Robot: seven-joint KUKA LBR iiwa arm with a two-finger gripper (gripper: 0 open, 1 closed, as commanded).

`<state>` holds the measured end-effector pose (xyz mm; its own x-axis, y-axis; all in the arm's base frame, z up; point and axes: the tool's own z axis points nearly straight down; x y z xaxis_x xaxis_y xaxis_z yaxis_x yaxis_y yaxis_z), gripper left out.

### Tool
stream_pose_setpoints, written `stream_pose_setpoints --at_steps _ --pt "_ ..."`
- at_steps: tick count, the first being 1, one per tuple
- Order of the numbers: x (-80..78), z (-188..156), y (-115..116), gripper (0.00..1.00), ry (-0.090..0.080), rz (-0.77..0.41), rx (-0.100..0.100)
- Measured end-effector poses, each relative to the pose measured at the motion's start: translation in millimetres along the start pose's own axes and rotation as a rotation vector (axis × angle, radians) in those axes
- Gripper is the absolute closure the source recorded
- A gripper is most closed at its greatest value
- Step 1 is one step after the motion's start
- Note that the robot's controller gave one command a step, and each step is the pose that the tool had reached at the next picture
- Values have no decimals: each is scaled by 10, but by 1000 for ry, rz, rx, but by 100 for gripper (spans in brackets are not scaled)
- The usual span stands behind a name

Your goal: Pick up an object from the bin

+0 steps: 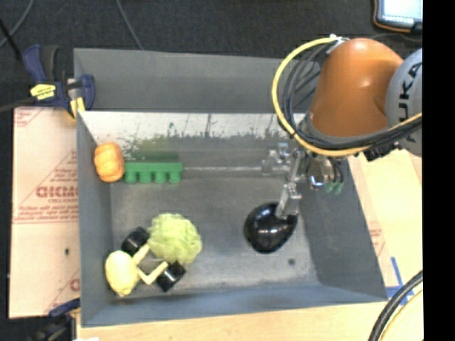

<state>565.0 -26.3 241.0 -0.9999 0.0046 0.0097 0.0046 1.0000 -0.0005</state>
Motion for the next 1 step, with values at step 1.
stream_pose_setpoints --at_steps 1 --pt "-15 -50 -2 0 -8 0 1"
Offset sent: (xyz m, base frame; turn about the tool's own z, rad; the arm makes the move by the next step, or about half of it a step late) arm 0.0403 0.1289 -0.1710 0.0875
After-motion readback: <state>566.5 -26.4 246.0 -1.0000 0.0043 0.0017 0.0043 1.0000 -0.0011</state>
